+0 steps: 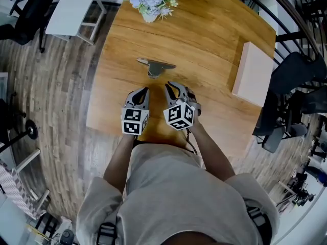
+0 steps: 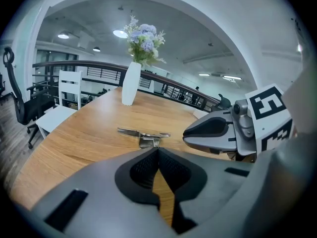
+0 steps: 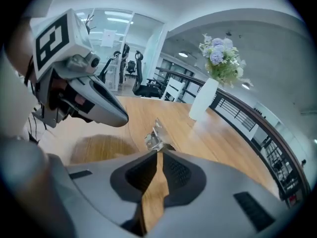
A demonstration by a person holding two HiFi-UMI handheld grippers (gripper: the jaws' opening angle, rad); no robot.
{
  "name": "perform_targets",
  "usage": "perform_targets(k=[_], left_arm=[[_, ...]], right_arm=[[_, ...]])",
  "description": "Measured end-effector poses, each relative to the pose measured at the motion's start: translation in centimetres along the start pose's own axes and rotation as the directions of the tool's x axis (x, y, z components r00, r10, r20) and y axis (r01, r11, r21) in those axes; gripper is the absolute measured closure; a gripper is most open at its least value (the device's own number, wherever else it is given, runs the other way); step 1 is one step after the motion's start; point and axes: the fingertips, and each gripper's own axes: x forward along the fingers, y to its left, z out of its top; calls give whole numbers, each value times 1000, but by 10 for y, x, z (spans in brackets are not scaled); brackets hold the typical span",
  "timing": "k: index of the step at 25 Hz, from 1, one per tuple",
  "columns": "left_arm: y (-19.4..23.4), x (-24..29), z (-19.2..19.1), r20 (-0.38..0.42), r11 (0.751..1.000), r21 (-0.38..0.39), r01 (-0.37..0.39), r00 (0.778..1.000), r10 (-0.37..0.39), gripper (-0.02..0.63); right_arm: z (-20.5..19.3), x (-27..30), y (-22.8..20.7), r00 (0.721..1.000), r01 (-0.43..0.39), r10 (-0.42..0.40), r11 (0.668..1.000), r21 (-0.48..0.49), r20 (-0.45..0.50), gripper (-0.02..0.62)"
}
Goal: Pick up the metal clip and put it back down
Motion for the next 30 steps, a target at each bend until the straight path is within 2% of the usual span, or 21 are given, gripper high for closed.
perform_targets(k=[4, 7, 9, 14, 18, 22, 27, 30], left_arm=[[-21, 4, 4, -10, 999, 18, 28, 1000, -28, 583], [-40, 9, 12, -4, 998, 27, 54, 999, -53, 583], [-51, 9, 15, -2, 997, 26, 74, 997, -74, 583], [-83, 8, 25, 0, 991, 43, 123, 992, -124, 583], [-113, 12, 40, 24, 983, 83, 166, 985, -168, 583], [-160, -2, 42, 28, 977, 95, 191, 981, -194, 583], [-212, -2, 76, 78, 955, 157, 253, 960, -268, 583], [-234, -10, 90, 102, 949, 172, 266, 953, -285, 583]], right_arm=[[-7, -19, -7, 999, -27, 20, 983, 183, 39, 558], [-14, -36, -18, 996, -43, 14, 929, 369, 83, 564], [-20, -46, -24, 994, -39, -11, 887, 459, 105, 566], [-38, -79, -40, 988, 44, -112, 861, 506, 106, 569], [-52, -109, -60, 970, 105, -206, 830, 548, 126, 569], [-72, -154, -59, 963, 122, -240, 791, 600, 121, 569], [-78, -202, -90, 925, 183, -350, 755, 630, 150, 569], [-77, -231, -102, 899, 210, -402, 744, 634, 174, 569]])
